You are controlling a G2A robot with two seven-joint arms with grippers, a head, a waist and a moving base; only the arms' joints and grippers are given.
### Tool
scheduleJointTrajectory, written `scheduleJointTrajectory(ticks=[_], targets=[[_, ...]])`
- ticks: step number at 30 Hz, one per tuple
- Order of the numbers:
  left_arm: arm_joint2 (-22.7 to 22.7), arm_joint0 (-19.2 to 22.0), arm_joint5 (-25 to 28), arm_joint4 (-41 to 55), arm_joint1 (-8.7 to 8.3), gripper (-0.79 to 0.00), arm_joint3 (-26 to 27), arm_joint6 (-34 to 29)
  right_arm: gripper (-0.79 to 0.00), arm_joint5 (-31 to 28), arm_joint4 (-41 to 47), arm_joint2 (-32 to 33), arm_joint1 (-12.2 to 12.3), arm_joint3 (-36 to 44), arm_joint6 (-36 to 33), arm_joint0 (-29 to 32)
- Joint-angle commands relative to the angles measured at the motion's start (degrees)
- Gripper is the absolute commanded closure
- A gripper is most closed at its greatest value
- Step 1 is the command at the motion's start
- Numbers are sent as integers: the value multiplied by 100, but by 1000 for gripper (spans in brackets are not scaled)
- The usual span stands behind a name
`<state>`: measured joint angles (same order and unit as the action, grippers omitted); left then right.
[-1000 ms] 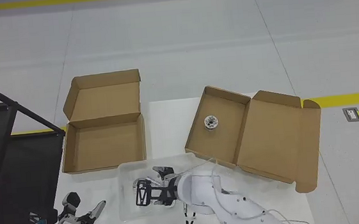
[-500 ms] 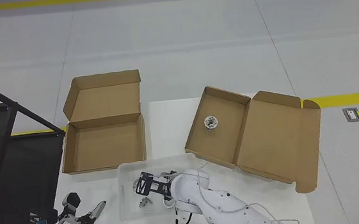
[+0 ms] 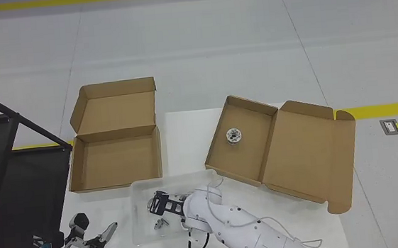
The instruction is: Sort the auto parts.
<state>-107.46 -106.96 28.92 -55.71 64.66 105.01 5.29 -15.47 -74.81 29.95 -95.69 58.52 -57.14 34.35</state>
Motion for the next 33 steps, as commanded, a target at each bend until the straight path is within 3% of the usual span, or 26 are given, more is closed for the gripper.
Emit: scheduleJointTrajectory(ticks=[1, 6, 8, 12, 13, 19, 25, 30, 33], targets=[[0, 0, 0, 0, 0, -785, 0, 0, -332, -8, 57, -17, -49, -101, -28, -21], [0, 0, 0, 0, 0, -785, 0, 0, -305, -33, 175, -37, -166, -355, -90, -106], [0, 0, 0, 0, 0, -785, 0, 0, -252, -44, 236, -32, -209, -457, -124, -140], [0, 0, 0, 0, 0, -785, 0, 0, -86, -77, 334, -4, -279, -642, -152, -208], [0, 0, 0, 0, 0, -785, 0, 0, -6, -85, 349, 5, -293, -679, -161, -225], [0, 0, 0, 0, 0, -785, 0, 0, 0, -168, 199, 87, -278, -575, 105, -185], [0, 0, 0, 0, 0, -785, 0, 0, 0, -564, -374, 387, 44, 419, 452, 305], [0, 0, 0, 0, 0, -785, 0, 0, 0, -990, -1354, 804, 484, 1975, 811, 1156], [0, 0, 0, 0, 0, -785, 0, 0, 0, -875, -2118, 1098, 705, 2812, 1155, 1676]])
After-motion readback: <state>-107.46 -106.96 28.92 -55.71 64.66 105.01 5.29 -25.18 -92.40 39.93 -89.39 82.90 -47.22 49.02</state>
